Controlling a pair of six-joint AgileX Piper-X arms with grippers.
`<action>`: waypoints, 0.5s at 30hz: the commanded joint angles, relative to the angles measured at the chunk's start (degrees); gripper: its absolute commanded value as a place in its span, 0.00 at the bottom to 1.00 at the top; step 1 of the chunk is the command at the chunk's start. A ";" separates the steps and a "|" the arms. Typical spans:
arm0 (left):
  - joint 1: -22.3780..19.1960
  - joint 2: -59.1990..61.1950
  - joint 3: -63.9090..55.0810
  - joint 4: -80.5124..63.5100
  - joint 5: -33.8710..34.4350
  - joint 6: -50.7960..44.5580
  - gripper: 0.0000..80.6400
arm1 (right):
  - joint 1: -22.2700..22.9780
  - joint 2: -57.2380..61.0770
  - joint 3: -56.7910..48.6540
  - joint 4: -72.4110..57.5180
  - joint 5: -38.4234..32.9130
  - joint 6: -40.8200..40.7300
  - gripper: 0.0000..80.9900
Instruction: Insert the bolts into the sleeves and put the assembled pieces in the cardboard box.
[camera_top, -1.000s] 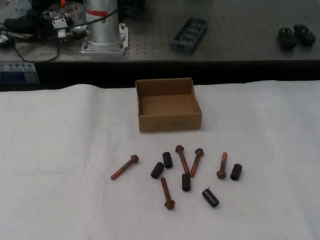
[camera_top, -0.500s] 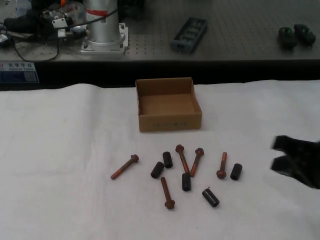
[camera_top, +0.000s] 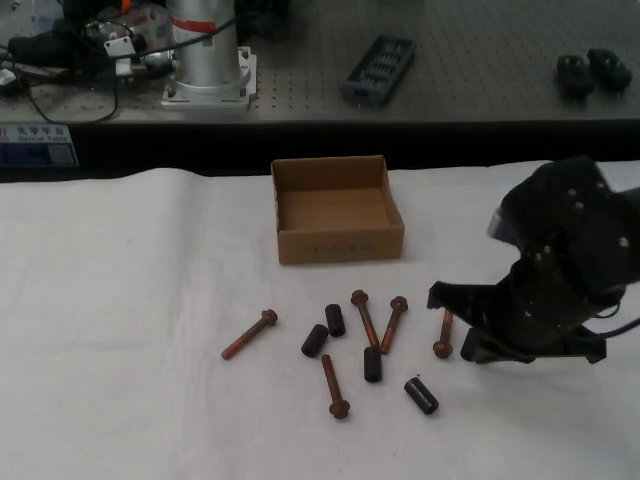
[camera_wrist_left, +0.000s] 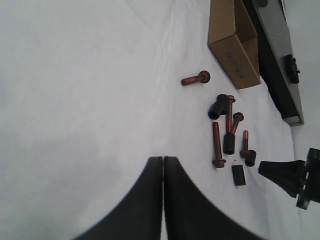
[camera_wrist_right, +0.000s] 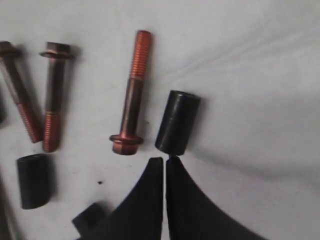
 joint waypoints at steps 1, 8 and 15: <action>0.14 0.00 -0.65 -0.78 -0.11 1.06 0.01 | 0.12 1.86 -2.78 2.52 -0.28 -2.92 0.03; 0.14 0.00 -0.65 -0.78 -0.11 1.06 0.01 | 0.53 2.25 -5.29 1.71 0.05 -2.28 0.36; 0.14 0.00 -0.65 -0.78 -0.11 1.06 0.01 | 0.72 2.12 -5.60 3.87 -0.45 -0.83 0.28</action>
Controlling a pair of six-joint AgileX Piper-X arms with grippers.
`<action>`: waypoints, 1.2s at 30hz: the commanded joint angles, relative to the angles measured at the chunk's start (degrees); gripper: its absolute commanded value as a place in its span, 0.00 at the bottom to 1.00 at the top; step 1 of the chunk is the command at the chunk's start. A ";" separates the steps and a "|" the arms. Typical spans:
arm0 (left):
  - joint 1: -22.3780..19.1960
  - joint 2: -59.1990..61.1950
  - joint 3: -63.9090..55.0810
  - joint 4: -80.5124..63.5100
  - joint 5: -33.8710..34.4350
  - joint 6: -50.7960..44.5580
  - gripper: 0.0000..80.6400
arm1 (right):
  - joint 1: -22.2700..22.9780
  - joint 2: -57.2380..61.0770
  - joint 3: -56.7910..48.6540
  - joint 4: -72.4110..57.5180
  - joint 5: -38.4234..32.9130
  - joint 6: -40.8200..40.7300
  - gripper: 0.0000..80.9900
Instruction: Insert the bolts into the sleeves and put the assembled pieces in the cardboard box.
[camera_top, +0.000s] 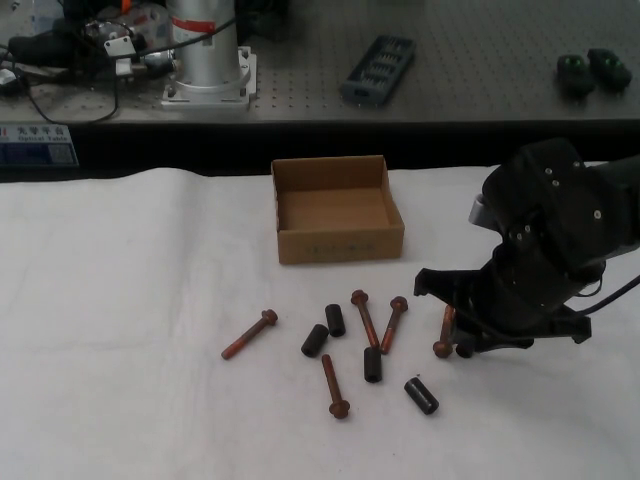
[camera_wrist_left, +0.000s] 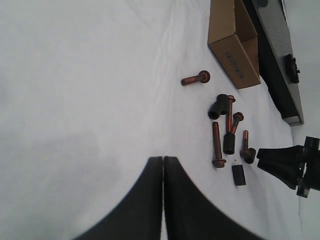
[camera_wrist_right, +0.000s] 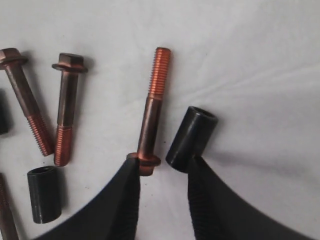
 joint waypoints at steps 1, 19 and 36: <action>0.14 0.00 -0.65 -0.78 -0.11 1.06 0.01 | 0.25 -0.27 -0.59 0.46 -0.46 0.11 0.29; 0.14 0.00 -0.65 -0.78 -0.11 1.06 0.01 | 0.25 -0.01 -0.59 -4.29 4.79 5.87 0.29; 0.14 0.00 -0.65 -0.78 -2.65 1.06 0.01 | 0.25 -0.01 -0.38 1.21 4.42 19.91 0.29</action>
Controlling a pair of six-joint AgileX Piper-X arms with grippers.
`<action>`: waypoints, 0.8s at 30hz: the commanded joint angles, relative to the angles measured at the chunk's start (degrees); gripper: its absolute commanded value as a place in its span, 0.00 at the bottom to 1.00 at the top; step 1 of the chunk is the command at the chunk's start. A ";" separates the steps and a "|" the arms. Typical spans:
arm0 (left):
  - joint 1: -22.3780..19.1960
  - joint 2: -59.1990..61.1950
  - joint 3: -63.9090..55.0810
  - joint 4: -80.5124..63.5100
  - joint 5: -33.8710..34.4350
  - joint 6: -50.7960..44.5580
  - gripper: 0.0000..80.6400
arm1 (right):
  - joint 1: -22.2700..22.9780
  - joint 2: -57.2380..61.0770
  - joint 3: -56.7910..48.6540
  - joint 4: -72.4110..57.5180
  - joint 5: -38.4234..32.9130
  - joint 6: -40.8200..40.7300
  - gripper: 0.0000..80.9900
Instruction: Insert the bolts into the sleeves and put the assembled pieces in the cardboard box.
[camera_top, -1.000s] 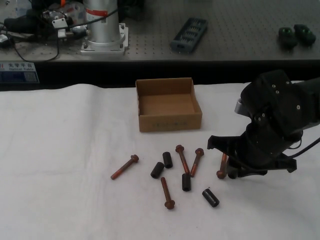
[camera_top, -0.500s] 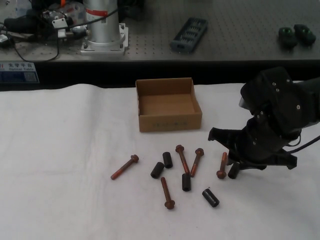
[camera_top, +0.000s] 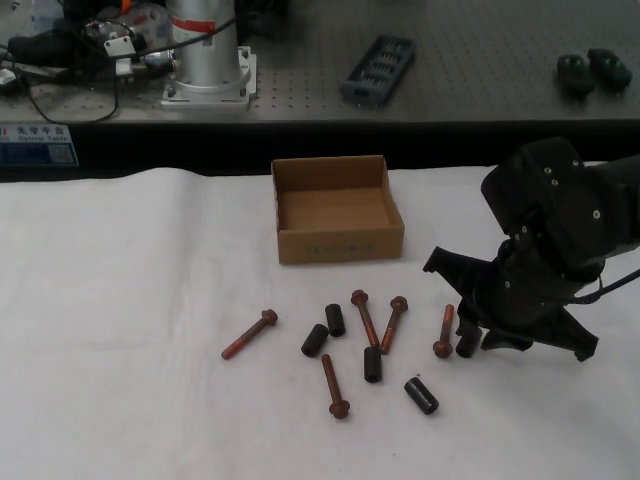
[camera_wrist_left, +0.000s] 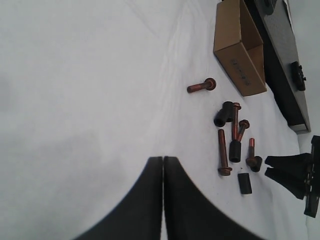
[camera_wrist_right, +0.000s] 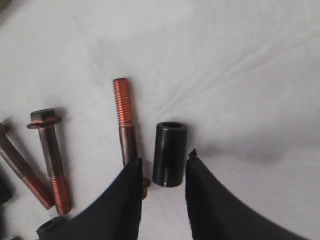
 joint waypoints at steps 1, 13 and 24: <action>0.14 0.00 -0.65 -0.78 -0.68 1.06 0.01 | 0.25 -0.01 -0.28 1.33 -0.45 0.62 0.29; 0.14 0.00 -0.65 -0.78 -0.68 1.06 0.01 | 0.25 0.51 -0.28 -2.16 -0.02 1.11 0.29; 0.14 0.00 -0.65 -0.78 -0.68 1.06 0.01 | 0.25 3.09 -0.28 -2.17 -1.41 1.11 0.29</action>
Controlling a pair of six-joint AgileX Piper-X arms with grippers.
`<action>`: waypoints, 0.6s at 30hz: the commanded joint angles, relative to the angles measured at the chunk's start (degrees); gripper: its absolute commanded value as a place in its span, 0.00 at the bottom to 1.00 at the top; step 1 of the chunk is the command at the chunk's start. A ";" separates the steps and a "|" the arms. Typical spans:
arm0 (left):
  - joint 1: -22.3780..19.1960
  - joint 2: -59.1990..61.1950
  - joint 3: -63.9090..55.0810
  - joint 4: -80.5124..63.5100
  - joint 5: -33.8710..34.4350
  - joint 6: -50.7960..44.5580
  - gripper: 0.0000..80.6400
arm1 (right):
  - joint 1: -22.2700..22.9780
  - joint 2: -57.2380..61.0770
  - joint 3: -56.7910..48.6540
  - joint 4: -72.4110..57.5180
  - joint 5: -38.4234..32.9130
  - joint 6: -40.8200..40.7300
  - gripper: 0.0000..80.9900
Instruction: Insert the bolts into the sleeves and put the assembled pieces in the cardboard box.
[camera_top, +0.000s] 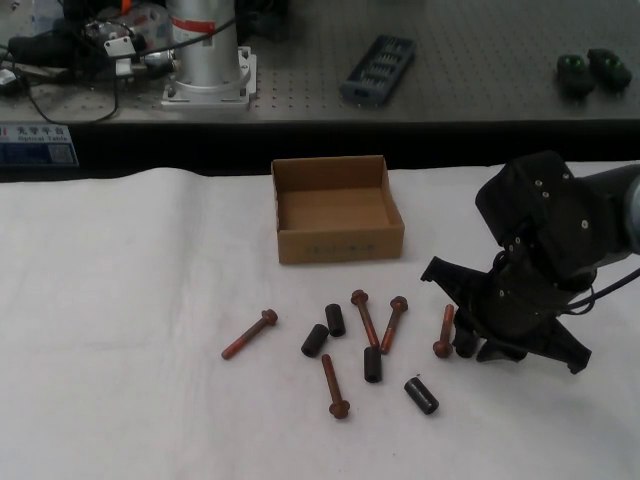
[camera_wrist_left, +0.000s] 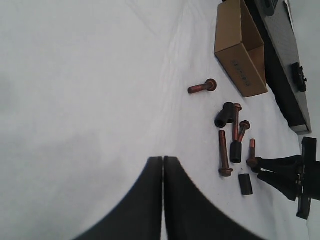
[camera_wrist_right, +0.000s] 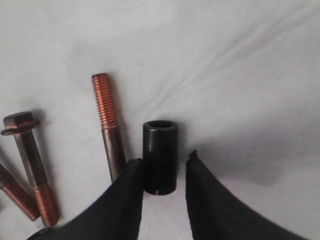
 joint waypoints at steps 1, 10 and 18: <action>0.14 0.00 -0.65 -0.78 -0.60 1.06 0.01 | 0.25 0.74 -0.28 -0.08 -0.45 0.09 0.29; 0.14 0.00 -0.65 -0.78 -2.40 1.06 0.01 | 0.25 2.40 -0.28 -0.08 -0.79 0.09 0.28; 0.14 0.00 -0.65 -0.78 -2.40 1.06 0.01 | 0.04 2.40 -0.28 -1.44 -1.76 -5.41 0.14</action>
